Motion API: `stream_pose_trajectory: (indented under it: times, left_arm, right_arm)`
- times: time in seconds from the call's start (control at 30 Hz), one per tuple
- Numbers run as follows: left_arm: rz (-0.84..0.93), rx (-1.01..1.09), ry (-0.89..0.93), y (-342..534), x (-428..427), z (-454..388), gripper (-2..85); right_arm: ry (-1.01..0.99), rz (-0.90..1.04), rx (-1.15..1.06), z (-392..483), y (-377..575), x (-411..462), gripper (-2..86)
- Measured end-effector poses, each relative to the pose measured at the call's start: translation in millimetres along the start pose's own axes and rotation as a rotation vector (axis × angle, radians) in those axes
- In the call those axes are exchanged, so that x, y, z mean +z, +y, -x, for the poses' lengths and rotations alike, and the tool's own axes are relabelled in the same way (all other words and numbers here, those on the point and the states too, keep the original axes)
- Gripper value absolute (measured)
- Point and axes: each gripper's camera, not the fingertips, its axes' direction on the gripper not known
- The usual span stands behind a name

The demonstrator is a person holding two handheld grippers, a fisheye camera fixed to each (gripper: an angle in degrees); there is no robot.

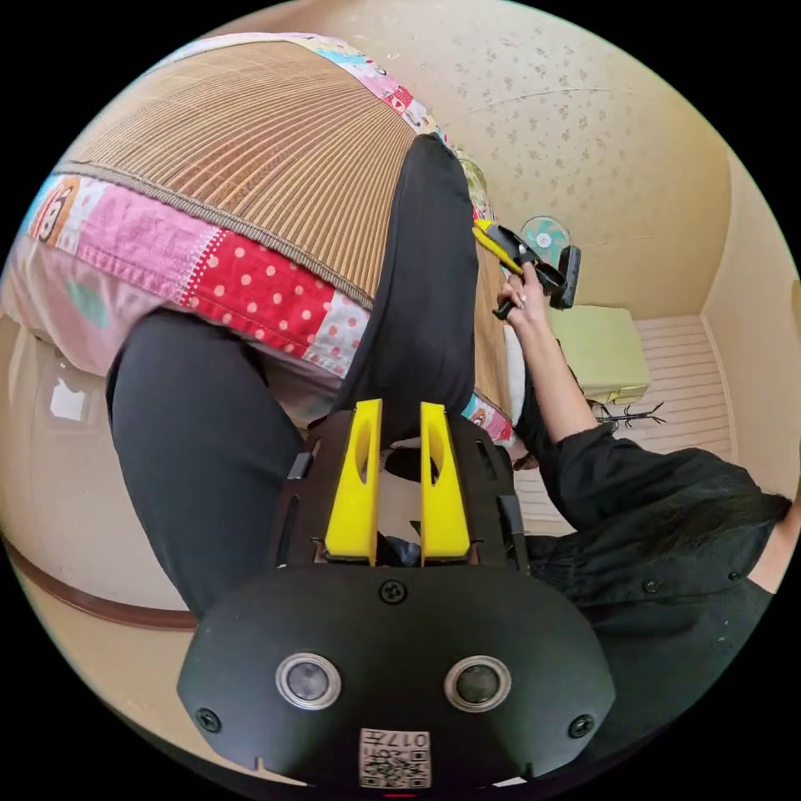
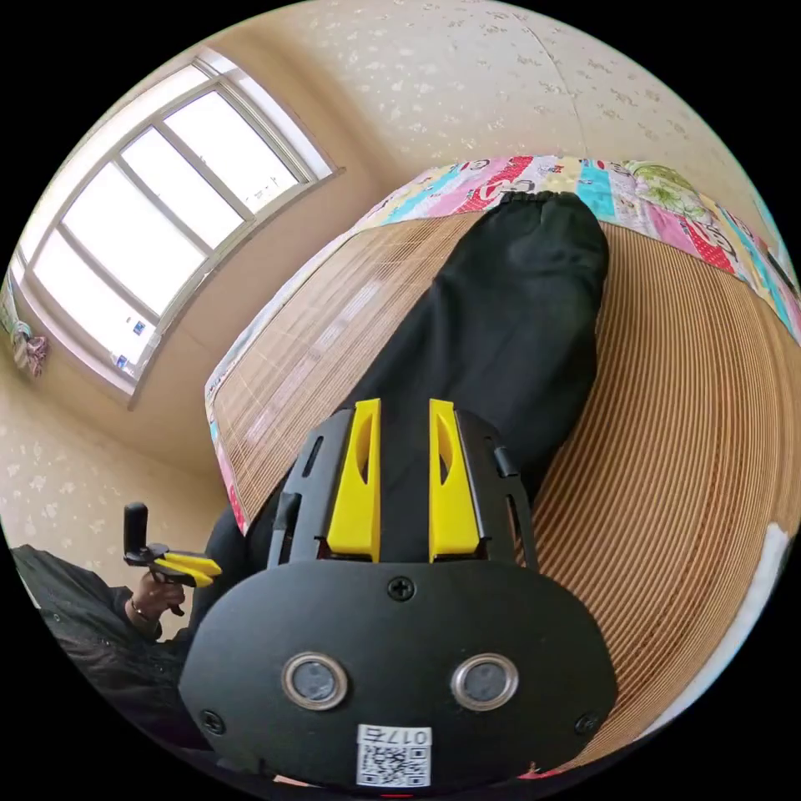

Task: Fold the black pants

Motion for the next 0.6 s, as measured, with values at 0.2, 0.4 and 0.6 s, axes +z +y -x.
stream_pose_trajectory:
  times: [0.2, 0.4, 0.6]
  left_arm:
    - [-0.045, 0.118, -0.167, -54.4, 21.6, -19.1, 9.4]
    - [-0.024, 0.077, -0.251, -59.0, 57.3, -34.0, 4.5]
    - [-0.112, 0.153, -0.075, -33.6, 24.0, -81.1, 0.9]
  right_arm:
    - [-0.138, -0.047, 0.155, 2.0, 114.2, -4.3, 9.8]
    - [-0.09, -0.025, 0.213, 11.0, 127.8, -3.2, 7.0]
    - [-0.195, -0.112, 0.125, 1.4, 128.7, -69.7, 2.8]
